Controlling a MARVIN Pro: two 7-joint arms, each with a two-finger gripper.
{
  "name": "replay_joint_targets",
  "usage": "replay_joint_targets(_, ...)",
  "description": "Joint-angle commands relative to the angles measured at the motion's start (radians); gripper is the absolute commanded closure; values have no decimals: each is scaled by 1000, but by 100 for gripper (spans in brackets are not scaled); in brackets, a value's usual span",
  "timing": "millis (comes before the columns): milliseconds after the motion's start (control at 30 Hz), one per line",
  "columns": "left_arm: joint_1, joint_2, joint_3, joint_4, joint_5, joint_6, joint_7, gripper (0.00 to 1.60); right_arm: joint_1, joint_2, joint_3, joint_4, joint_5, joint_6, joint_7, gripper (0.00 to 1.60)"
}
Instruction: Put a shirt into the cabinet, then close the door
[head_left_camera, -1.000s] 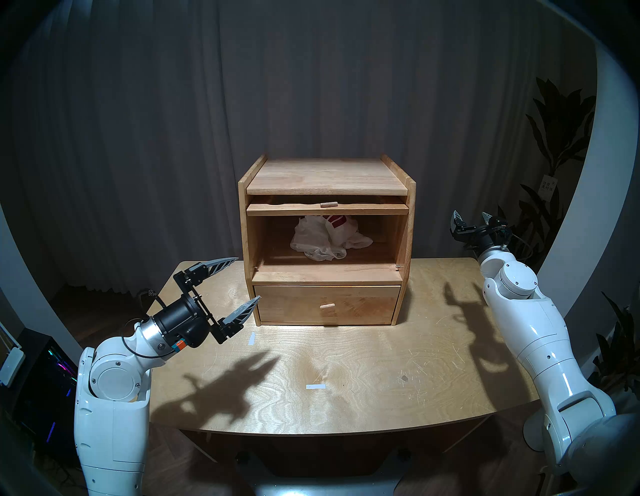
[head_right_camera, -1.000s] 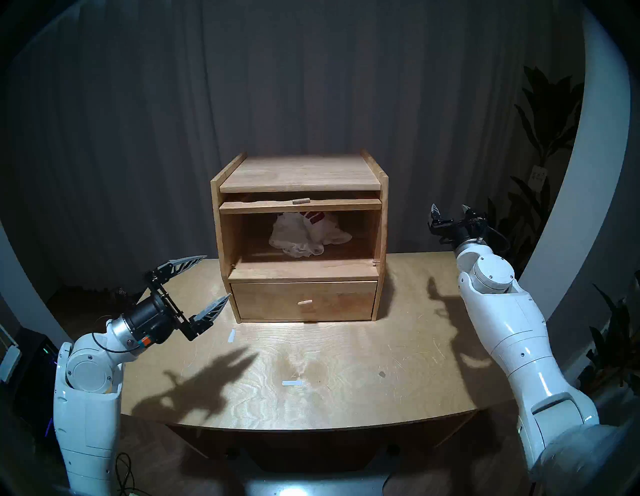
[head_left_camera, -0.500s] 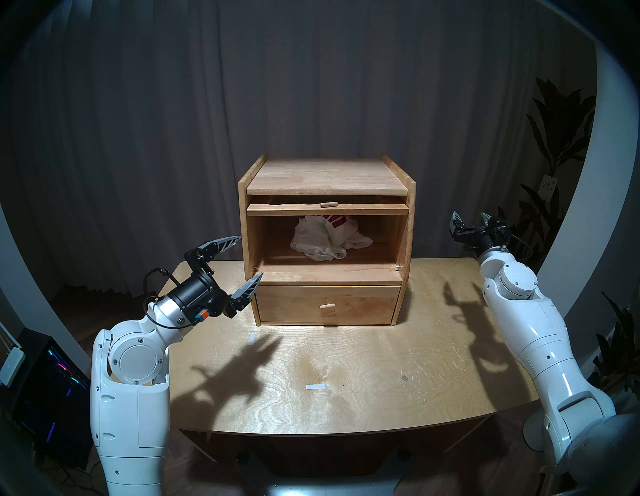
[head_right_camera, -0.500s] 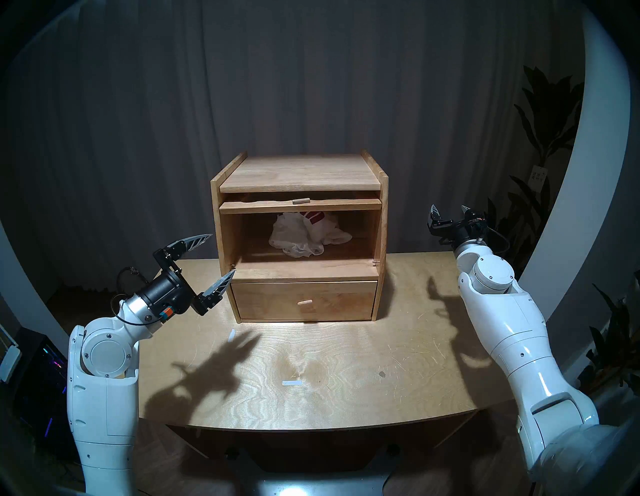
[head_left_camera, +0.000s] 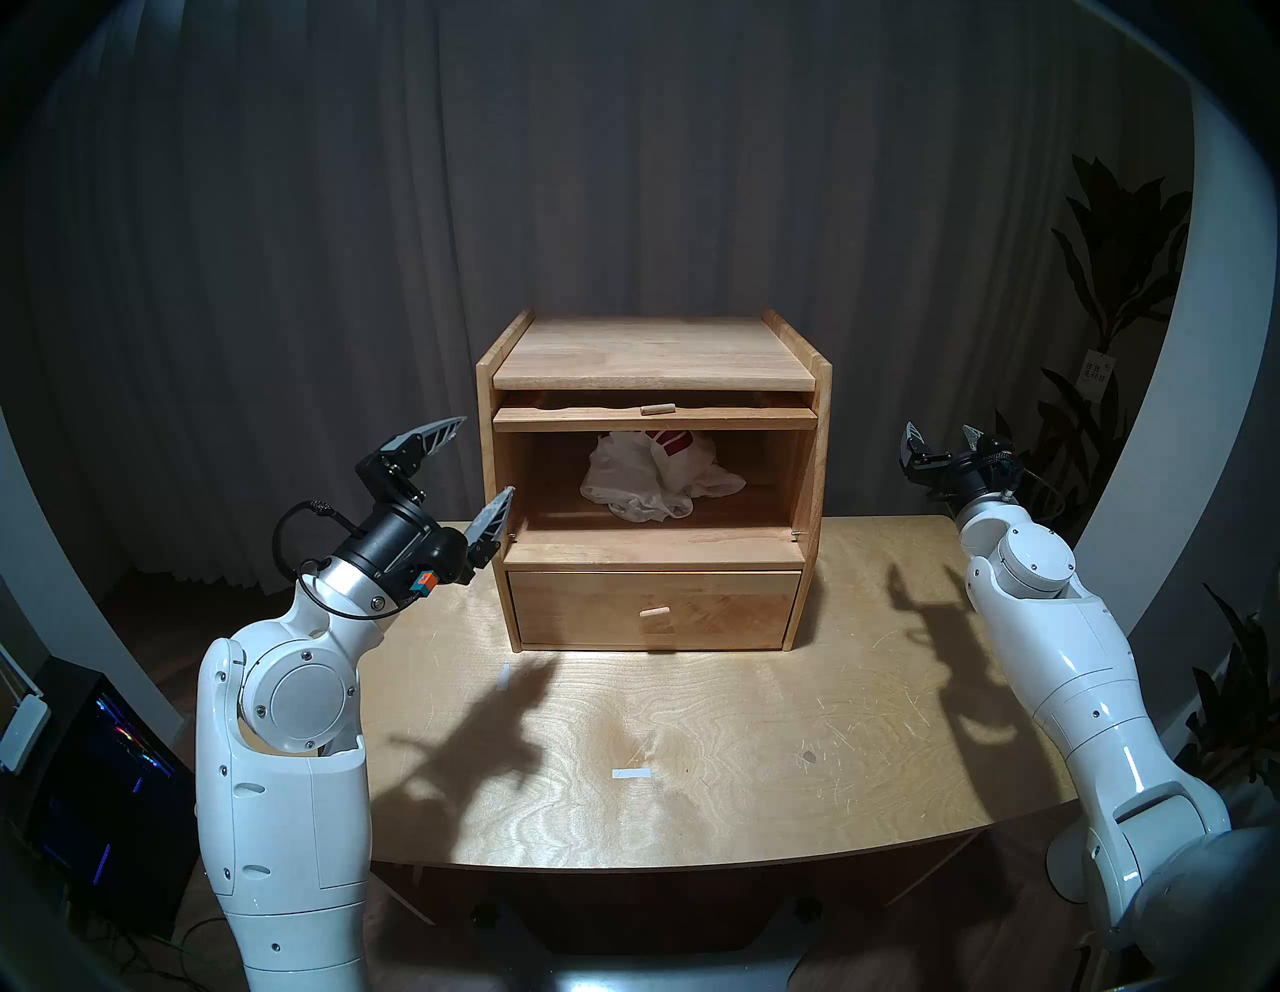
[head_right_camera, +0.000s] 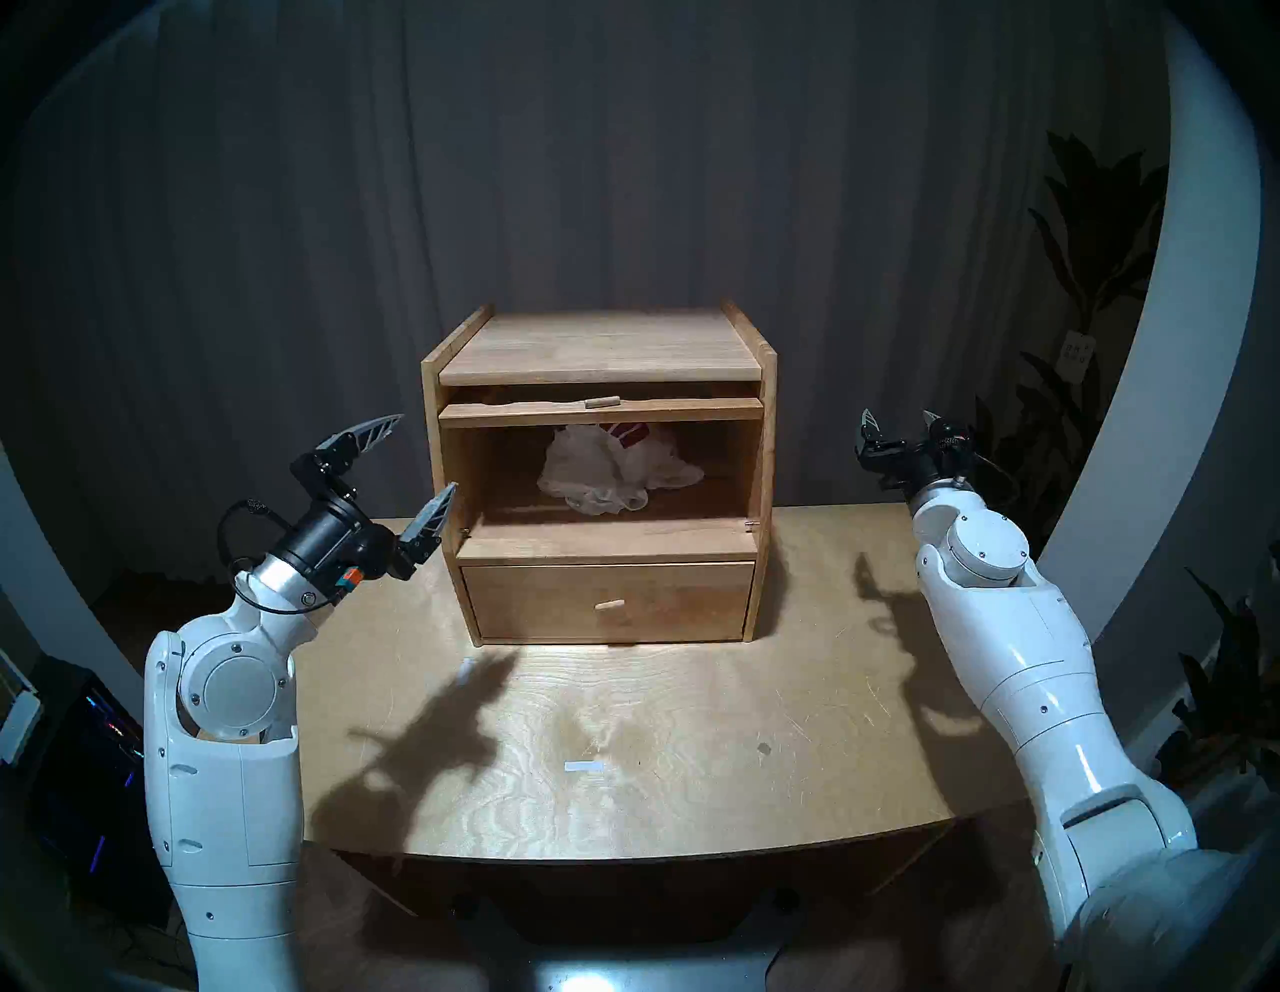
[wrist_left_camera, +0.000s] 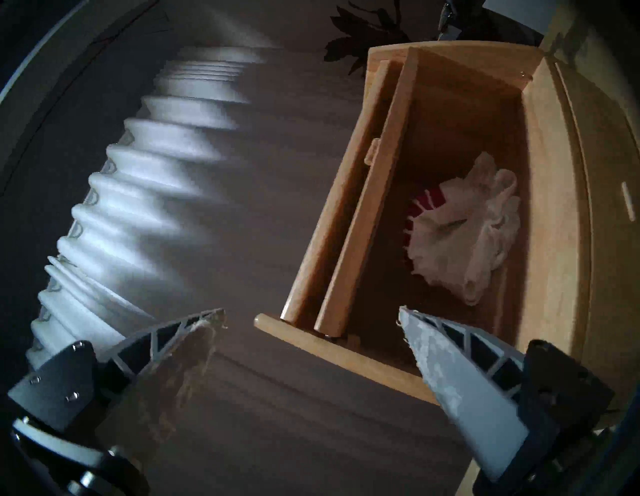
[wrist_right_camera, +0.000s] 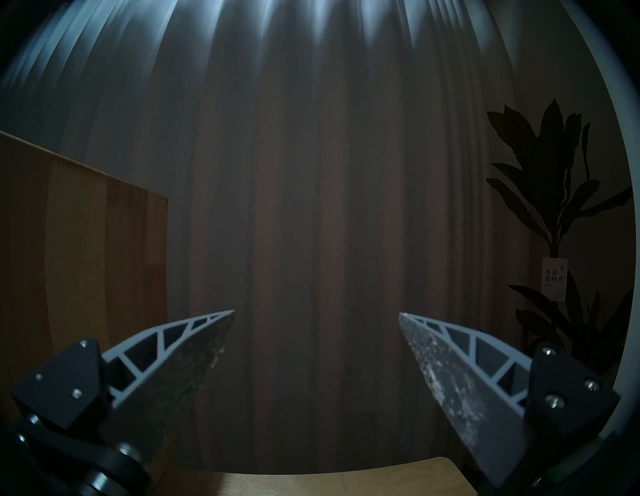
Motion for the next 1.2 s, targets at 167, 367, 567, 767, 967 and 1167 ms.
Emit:
replay_joint_targets(167, 118, -43, 121, -95, 226, 48, 191, 0, 19, -5, 12, -17, 4, -13, -6, 0)
replay_joint_targets(367, 115, -39, 210, -80, 336, 106, 263, 0, 19, -6, 13, -17, 4, -13, -7, 0)
replay_joint_targets(567, 40, -20, 308, -5, 459, 201, 304, 0, 19, -7, 14, -17, 3, -12, -7, 0)
replay_joint_targets(767, -33, -13, 383, 83, 573, 310, 353, 0, 19, -8, 15, -17, 3, -13, -8, 0)
replay_joint_targets(967, -98, -23, 389, 148, 692, 441, 386, 0, 19, -10, 17, -18, 2, -16, -10, 0)
replay_joint_targets(1167, -90, -28, 338, 59, 692, 529, 322, 0, 19, -12, 18, -19, 2, -19, -12, 0)
